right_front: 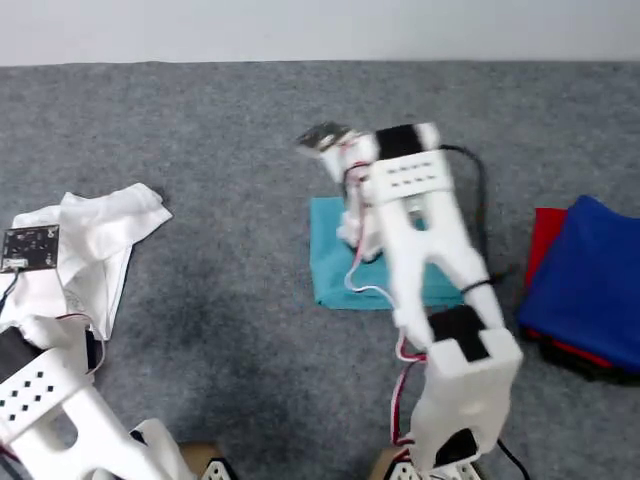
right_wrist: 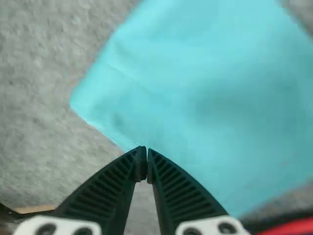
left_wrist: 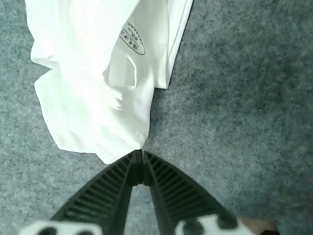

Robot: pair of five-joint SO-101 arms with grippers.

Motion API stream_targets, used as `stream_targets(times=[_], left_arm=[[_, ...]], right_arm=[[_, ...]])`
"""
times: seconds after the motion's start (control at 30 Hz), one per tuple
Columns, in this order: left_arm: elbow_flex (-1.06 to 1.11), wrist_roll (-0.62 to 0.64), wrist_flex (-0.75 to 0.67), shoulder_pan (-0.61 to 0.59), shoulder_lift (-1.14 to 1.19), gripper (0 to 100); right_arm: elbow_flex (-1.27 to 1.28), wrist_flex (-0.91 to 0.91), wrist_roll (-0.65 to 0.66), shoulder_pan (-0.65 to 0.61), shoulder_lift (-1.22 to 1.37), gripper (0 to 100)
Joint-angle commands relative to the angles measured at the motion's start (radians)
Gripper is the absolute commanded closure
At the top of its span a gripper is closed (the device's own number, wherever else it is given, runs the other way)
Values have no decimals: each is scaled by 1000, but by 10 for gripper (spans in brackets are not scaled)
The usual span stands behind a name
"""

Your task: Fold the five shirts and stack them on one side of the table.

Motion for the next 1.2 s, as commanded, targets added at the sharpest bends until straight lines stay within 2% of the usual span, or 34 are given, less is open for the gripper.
stream_targets(times=[0.0,0.2,0.47,0.6,0.73,0.9,1.0,1.17], left_arm=[[-15,6,23,0,-15,995],[-15,6,15,0,-15,995],[-13,6,15,0,-15,995],[-13,6,20,0,-15,995],[-15,6,18,0,-15,995],[-15,6,18,0,-15,995],[-15,6,17,0,-15,995],[-15,6,21,0,-15,995]], right_arm=[[-5,-45,-44,-58,85,989],[-8,-16,-46,-90,272,989],[-11,62,-40,-97,196,989],[-11,62,-34,22,19,989],[-5,61,43,180,-88,989],[40,51,69,375,-61,989],[115,38,112,429,15,989],[229,-79,98,516,128,989]])
